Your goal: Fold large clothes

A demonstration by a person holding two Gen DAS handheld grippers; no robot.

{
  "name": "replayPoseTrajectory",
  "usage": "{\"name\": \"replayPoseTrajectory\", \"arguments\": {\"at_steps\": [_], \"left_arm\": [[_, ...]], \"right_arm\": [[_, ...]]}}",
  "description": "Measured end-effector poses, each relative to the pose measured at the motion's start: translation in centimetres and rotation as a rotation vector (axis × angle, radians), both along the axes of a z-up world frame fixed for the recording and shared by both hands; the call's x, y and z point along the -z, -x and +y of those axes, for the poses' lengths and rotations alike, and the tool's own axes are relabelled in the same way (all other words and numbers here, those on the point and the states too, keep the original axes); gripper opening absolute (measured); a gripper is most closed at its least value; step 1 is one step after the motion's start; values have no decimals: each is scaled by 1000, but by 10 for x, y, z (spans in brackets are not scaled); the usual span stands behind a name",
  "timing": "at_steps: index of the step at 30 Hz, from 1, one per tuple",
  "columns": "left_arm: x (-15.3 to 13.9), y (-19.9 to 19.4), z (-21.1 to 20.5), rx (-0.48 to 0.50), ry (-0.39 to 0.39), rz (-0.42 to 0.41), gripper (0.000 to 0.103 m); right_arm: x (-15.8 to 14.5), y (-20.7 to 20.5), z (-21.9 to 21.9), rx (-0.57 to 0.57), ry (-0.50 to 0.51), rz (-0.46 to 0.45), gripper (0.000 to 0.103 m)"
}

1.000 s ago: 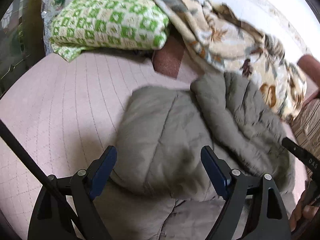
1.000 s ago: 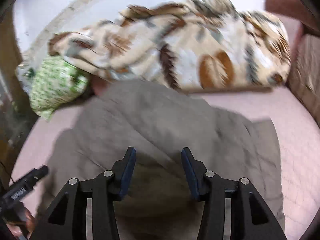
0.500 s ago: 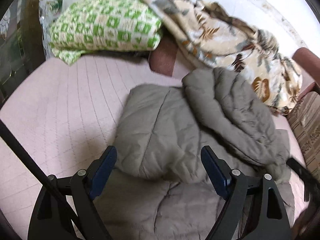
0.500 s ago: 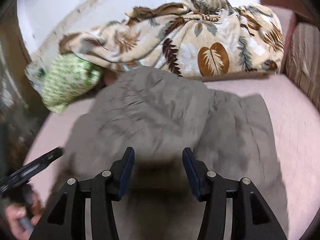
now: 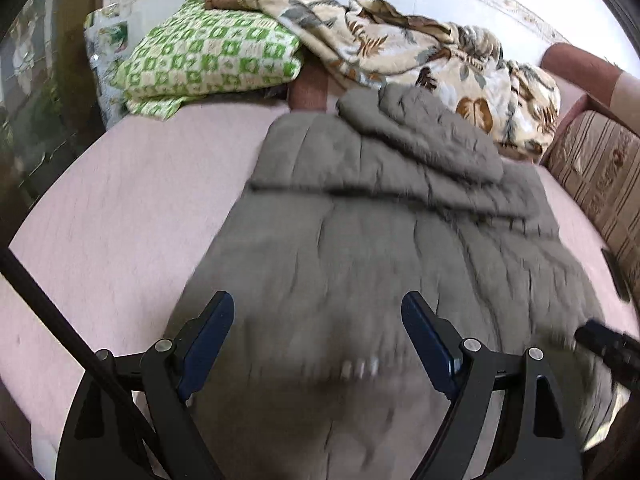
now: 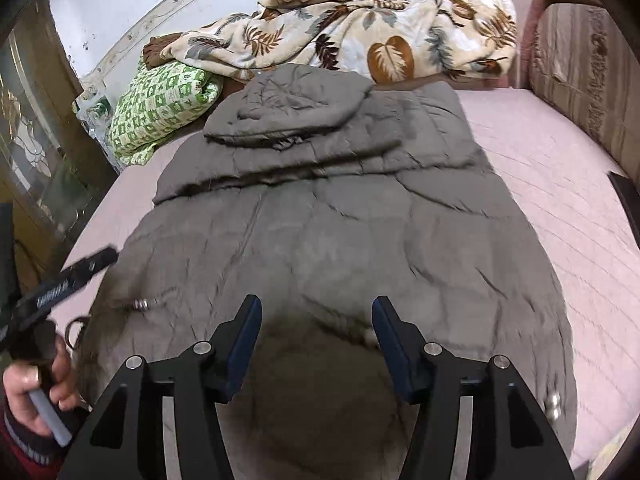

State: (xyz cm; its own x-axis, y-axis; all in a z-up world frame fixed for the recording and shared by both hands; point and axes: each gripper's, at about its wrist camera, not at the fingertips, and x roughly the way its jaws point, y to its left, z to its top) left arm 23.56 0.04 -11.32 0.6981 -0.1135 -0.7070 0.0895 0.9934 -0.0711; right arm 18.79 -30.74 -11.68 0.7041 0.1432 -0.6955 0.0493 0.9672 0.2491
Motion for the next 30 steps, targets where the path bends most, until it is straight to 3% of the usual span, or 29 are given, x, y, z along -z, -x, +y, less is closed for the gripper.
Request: {"name": "replayPoseTrajectory", "arguments": {"at_steps": [9,13,17,30], "left_arm": [[34,41,13,-45,-35,71,85],[49,39,4,-52,-110,86,85],[57,38,-4,-46,-174,81,92],[62,49,6,-38,-156,79,100]], "right_arm": [[23,35,5,9,22,16,63],[37,36,15,1,61,44,71],[44,32,25,-15,111,59,80],[54,30,30,-24,121,36,90]]}}
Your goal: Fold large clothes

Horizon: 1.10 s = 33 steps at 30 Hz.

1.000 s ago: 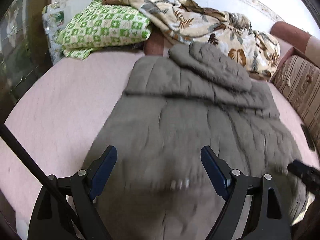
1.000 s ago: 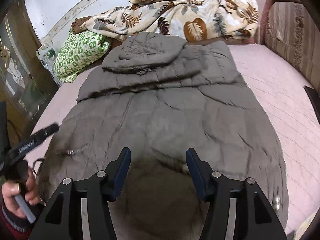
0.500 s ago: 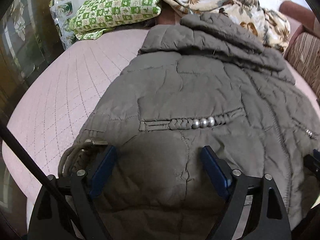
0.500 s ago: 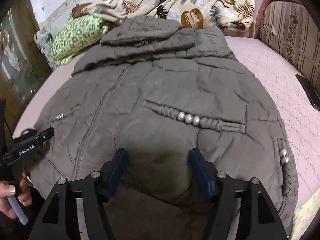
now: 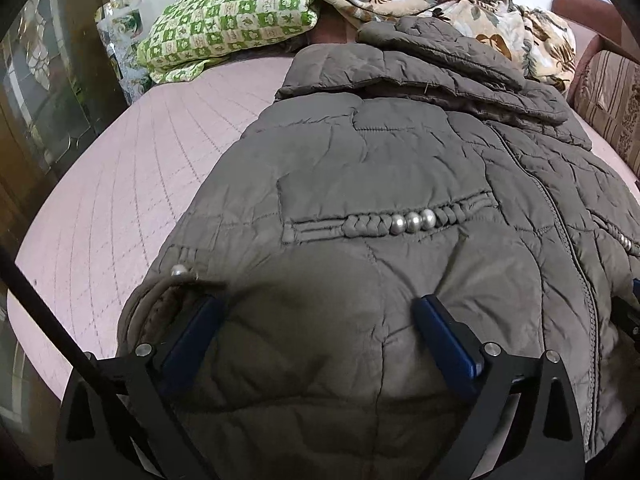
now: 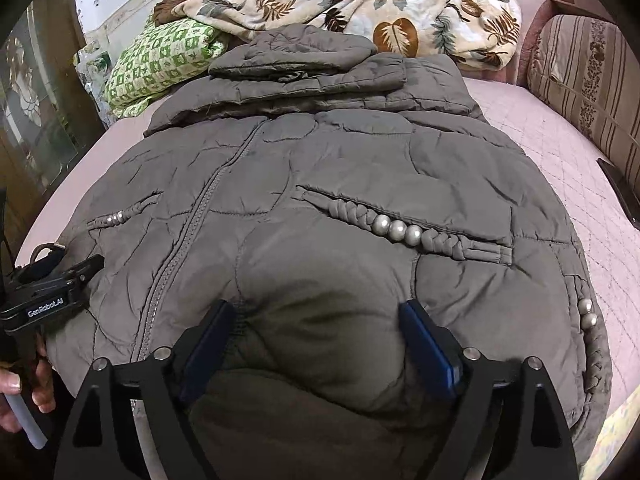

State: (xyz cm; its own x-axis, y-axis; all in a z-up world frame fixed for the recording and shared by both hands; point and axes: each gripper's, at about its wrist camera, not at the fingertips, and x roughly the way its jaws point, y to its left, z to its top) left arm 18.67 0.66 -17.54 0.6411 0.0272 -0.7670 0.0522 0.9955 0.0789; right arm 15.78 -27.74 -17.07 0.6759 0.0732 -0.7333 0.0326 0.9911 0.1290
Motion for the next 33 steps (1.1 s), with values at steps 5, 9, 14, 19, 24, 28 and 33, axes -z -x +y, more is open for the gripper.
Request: {"name": "replayPoseTrajectory", "arguments": {"at_steps": [5,9,14,19,24,28,33], "left_arm": [[1,8,3,13,14,-6,101],[2,13,5,13,28,-16,102],[2,22,1,-8,13,-42,102],[2,32,2,-3,5,-89,102],[4,38,1,20,-23,-110,102],[5,36,2,23,-18,-100,102],[7,37,0,22,-33,-113,102]], "right_arm": [[1,5,-1,-9,-13,-15,91],[1,15,-7,-3,-63,-19,91],[1,24,-8,-13,-83,-14,91],[1,32,-4,-40,-40,-14,92],[8,36,8,-43,38,-51,98],[9,33,8,-45,39,-51,102],[11,33,12,-42,59,-60,102]]}}
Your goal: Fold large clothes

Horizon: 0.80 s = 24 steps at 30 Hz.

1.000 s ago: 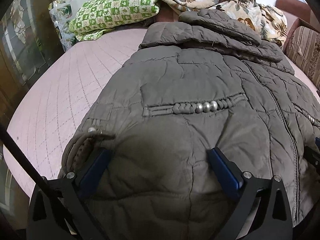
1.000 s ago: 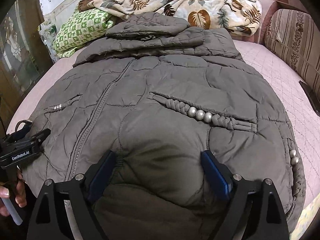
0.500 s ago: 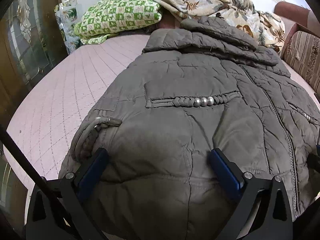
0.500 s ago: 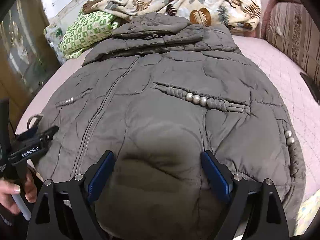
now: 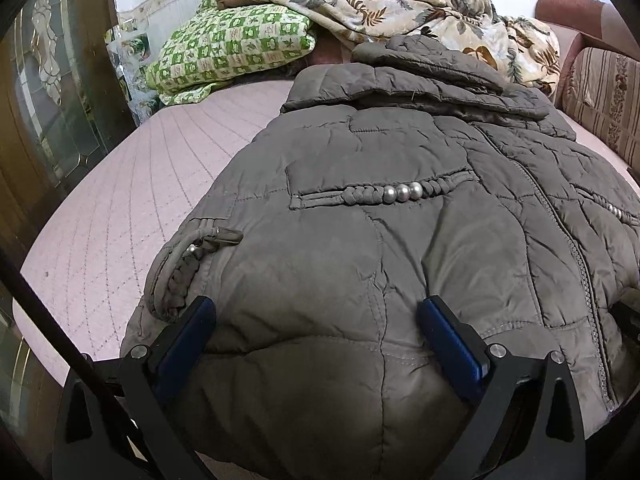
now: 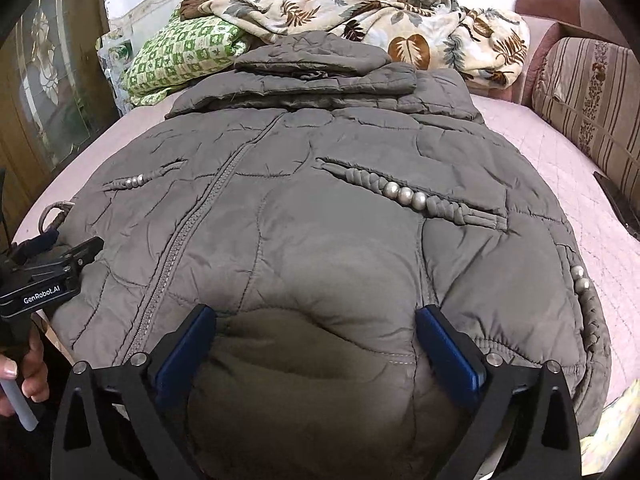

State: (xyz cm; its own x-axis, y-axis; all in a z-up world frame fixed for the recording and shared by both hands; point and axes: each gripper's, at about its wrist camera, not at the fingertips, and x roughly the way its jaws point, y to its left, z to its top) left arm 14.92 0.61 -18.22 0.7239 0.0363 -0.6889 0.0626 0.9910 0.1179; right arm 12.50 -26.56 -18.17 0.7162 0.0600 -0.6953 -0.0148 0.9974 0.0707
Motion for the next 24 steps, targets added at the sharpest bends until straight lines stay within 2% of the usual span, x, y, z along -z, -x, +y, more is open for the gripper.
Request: {"name": "replayPoseTrajectory", "arguments": {"at_steps": [24], "left_arm": [[1,3,0,15,-9,-34,103]], "right_arm": [[2,3,1,-3,7,-18,102]]}}
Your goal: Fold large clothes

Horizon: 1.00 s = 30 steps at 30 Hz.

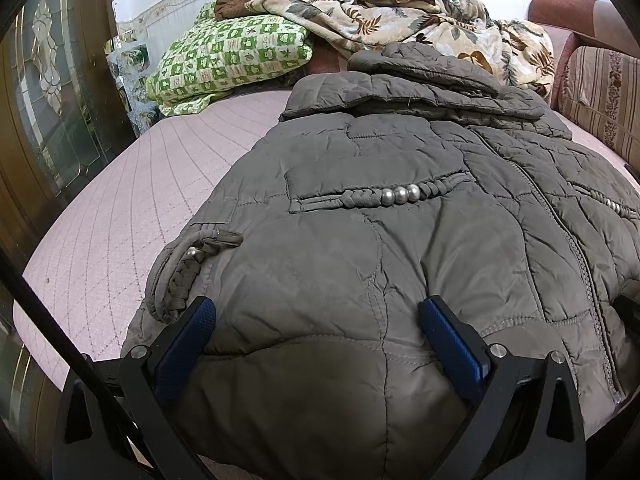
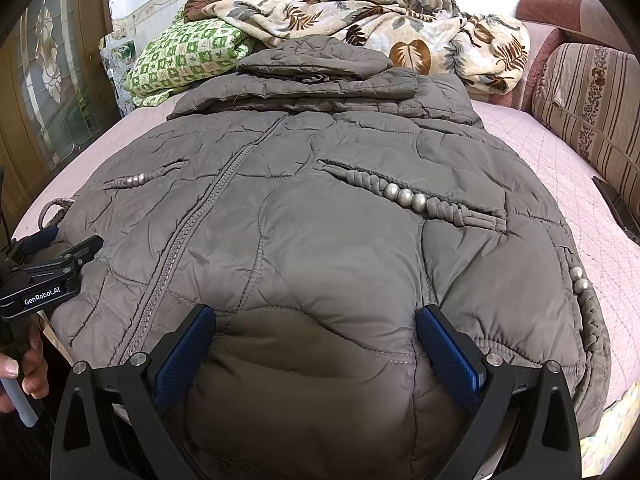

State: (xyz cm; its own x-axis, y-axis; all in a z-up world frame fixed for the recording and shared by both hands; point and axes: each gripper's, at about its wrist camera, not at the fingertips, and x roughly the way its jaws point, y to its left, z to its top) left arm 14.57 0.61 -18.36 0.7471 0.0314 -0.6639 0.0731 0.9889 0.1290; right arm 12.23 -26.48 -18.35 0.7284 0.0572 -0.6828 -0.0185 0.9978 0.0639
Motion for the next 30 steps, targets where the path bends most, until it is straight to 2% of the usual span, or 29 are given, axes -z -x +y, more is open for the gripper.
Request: {"name": "replayPoseTrajectory", "arguments": {"at_steps": [23,26,30], "left_arm": [[-6,6,0,3,-3,5,102],[-13,17,5,13,29,5,102],[-27,33,25,-6,98,-20,102]], "right_arm": [[-4,4,-2,19,-7,5,102],[-10,11,-3,23,-22,7,102],[-23,33,-13,27,-91,-39,102]]}}
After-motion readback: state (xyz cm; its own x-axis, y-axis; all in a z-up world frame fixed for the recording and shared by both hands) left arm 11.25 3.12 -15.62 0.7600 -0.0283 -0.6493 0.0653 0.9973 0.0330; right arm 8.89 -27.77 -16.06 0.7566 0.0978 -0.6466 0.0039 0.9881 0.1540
